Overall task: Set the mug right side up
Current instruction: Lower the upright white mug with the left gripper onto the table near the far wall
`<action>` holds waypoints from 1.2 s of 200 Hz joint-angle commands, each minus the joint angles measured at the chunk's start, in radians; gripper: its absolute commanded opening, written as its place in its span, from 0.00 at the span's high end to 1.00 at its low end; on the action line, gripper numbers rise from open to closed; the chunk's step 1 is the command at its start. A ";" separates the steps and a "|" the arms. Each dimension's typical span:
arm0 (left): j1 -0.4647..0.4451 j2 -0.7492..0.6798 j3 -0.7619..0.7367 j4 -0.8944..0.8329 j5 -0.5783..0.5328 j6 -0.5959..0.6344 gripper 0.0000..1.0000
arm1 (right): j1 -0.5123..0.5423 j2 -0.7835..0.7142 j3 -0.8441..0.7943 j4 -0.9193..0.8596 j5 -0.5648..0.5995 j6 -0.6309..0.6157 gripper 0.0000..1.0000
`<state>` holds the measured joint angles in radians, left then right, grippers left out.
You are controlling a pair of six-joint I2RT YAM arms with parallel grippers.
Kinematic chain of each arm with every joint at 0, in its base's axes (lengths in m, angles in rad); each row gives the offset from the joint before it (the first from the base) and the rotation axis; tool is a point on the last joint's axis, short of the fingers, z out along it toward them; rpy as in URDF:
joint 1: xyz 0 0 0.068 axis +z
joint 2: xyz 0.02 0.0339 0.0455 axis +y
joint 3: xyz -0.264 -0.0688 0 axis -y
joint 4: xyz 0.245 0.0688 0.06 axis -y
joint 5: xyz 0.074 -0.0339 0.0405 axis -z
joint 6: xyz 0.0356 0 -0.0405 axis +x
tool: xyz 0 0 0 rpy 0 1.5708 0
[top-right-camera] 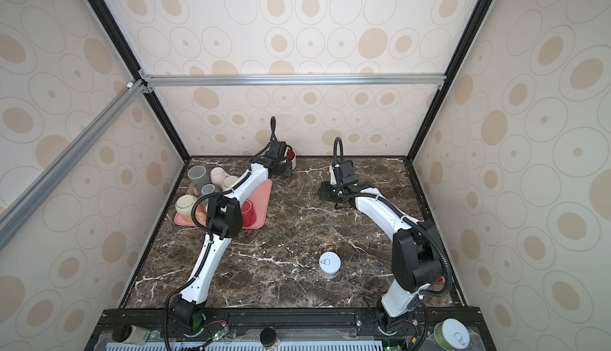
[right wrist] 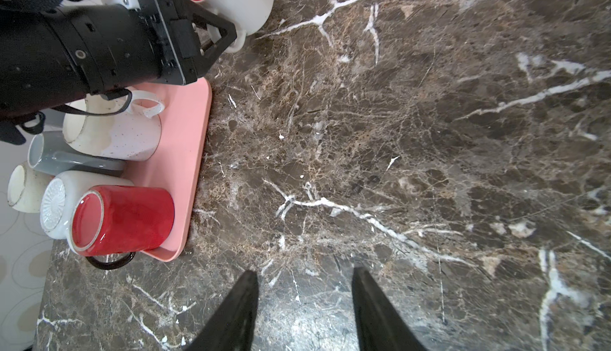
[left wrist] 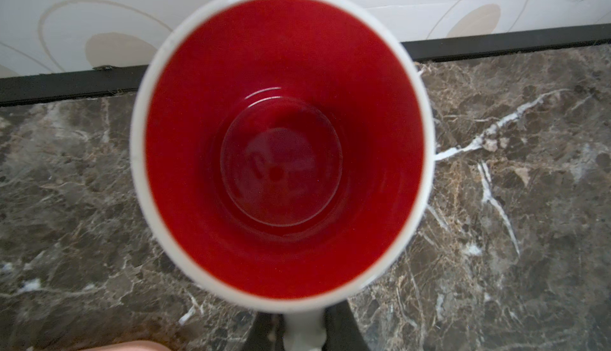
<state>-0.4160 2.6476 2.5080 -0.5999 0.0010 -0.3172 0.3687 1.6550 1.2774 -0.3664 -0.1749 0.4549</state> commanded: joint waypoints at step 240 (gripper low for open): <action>0.010 -0.289 0.006 -0.083 -0.004 0.086 0.48 | 0.071 -0.109 0.049 -0.102 0.077 0.020 0.53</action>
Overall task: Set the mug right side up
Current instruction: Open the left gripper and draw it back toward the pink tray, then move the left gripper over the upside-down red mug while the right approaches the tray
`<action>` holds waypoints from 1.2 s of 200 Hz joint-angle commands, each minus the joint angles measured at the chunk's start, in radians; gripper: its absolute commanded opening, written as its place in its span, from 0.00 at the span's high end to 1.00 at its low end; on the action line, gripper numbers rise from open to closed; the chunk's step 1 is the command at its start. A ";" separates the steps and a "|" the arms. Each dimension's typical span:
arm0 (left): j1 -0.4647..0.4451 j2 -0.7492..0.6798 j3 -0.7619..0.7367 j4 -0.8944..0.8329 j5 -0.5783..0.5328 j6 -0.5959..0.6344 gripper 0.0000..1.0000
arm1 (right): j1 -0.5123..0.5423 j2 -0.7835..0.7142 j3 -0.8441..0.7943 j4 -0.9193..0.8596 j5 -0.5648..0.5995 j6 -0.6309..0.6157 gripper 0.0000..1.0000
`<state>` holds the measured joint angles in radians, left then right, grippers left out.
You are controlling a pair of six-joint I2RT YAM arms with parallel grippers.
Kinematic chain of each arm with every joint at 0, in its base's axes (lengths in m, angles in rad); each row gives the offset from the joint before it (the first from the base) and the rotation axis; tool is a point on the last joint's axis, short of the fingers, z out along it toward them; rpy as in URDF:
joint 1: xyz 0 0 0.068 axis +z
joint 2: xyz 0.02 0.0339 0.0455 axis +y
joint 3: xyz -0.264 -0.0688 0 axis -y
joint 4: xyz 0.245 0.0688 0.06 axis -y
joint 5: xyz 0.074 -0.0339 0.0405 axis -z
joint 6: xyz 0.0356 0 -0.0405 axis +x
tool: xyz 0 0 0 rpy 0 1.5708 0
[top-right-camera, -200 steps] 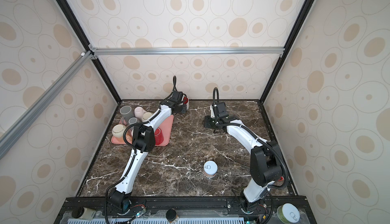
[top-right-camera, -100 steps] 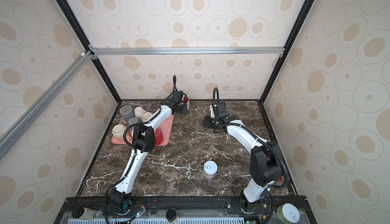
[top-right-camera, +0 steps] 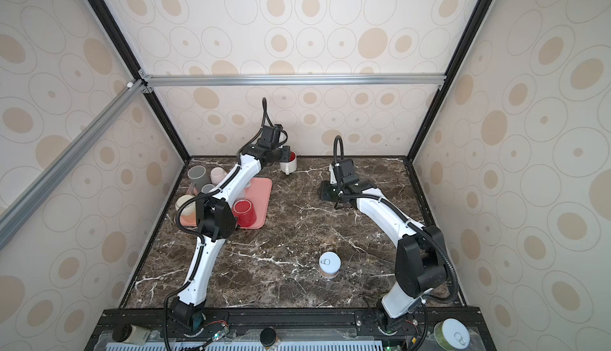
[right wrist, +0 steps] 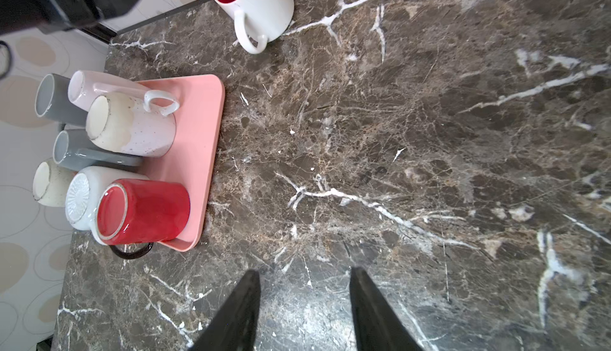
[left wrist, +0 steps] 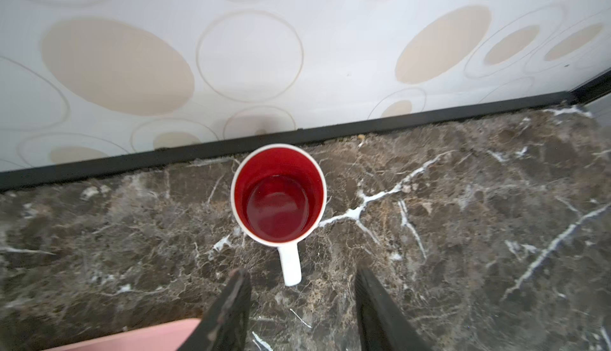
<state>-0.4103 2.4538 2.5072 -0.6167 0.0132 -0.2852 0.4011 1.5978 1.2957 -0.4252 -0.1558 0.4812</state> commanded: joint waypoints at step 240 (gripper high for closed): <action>0.220 -1.169 -1.731 0.408 0.274 -0.015 0.48 | 0.418 0.145 0.083 -0.058 0.099 0.070 0.54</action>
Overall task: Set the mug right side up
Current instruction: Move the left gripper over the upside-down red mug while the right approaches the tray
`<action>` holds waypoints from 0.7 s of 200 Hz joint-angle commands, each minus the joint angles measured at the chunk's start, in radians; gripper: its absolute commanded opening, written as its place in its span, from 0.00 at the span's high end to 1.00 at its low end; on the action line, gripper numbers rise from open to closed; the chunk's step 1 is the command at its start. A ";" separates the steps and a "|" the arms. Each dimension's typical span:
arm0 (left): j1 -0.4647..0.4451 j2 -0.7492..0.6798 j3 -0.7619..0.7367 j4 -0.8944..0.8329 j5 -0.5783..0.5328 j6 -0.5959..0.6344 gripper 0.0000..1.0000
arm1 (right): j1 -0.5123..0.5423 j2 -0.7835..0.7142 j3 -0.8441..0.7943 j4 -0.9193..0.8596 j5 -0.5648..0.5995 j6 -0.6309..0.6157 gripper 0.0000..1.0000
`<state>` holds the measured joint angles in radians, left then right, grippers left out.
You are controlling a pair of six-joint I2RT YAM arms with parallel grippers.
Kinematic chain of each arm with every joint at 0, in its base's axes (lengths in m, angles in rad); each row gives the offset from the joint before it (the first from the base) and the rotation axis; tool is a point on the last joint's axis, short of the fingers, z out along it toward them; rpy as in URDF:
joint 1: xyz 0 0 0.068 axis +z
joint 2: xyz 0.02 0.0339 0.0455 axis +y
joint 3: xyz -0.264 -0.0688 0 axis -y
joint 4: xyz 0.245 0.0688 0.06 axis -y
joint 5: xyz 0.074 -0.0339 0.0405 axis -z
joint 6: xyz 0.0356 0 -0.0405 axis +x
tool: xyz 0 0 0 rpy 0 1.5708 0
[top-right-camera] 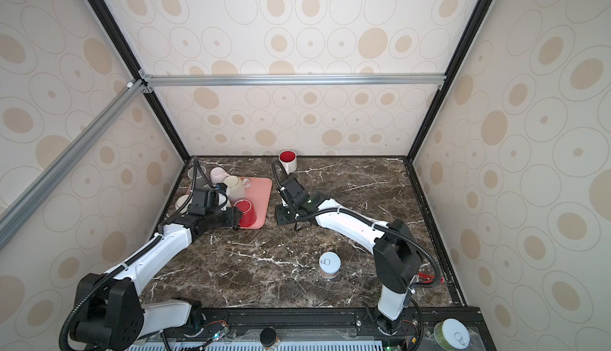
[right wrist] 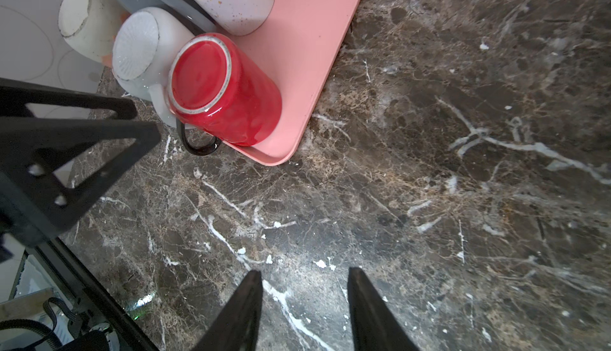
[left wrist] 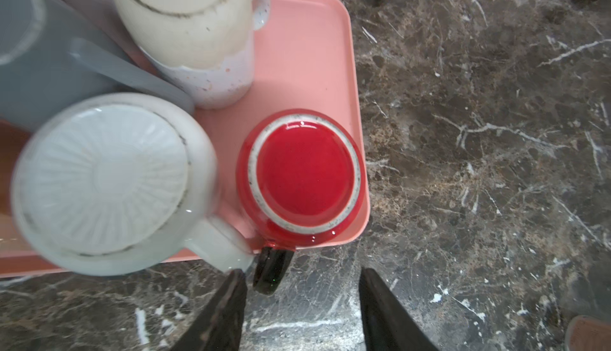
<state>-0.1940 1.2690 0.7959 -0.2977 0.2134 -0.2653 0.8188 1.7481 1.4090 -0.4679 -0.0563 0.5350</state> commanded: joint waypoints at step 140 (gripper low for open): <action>-0.010 0.303 0.148 0.232 0.130 -0.092 0.56 | -0.004 -0.070 -0.101 0.026 0.091 -0.024 0.54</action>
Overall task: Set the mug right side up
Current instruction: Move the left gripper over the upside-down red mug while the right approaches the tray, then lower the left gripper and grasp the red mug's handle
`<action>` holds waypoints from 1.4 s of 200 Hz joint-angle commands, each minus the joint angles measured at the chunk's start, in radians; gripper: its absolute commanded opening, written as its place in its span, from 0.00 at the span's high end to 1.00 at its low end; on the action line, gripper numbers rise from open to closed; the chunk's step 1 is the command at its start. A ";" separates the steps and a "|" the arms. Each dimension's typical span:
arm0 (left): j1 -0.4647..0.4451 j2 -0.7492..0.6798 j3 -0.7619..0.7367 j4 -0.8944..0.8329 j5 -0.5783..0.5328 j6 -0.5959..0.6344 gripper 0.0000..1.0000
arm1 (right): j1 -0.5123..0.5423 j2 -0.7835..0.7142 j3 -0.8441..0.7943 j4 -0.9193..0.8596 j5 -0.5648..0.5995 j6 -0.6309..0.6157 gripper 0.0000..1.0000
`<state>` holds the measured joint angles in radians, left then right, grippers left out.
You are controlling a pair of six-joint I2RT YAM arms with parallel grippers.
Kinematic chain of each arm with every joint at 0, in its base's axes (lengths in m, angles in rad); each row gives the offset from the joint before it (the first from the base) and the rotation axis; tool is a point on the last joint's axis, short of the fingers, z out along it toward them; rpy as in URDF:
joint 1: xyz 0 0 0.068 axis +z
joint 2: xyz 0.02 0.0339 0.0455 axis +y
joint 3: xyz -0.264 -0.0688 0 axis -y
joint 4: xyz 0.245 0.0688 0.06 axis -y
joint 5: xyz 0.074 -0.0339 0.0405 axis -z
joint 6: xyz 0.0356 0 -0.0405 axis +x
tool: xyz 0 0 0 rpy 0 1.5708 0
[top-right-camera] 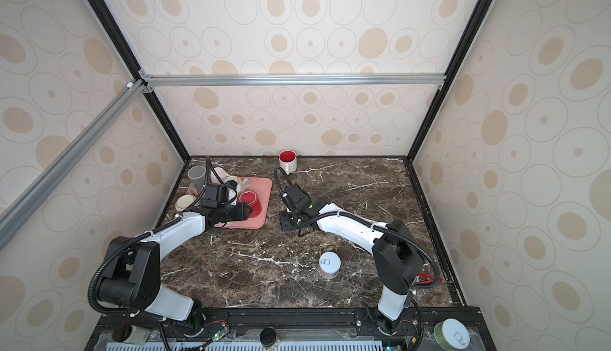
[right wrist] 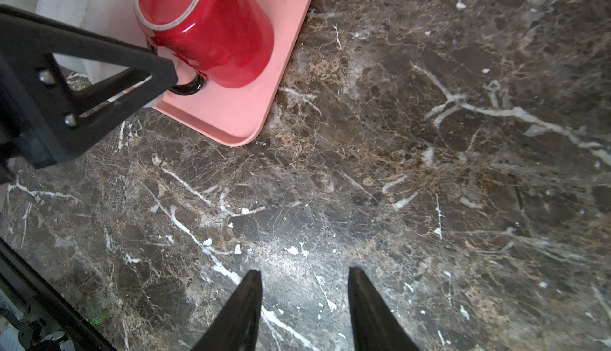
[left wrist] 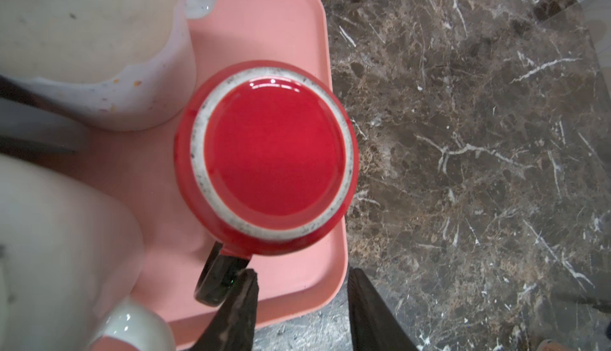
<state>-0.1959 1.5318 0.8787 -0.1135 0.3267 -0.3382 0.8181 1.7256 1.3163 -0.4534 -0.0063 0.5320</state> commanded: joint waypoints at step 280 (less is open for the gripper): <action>0.032 0.164 0.208 -0.079 0.006 0.225 0.49 | -0.014 0.002 0.004 0.002 0.048 -0.040 0.54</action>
<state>-0.1596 1.6798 1.0515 -0.1741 0.3172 -0.1390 0.8074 1.7184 1.3094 -0.4454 0.0376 0.4957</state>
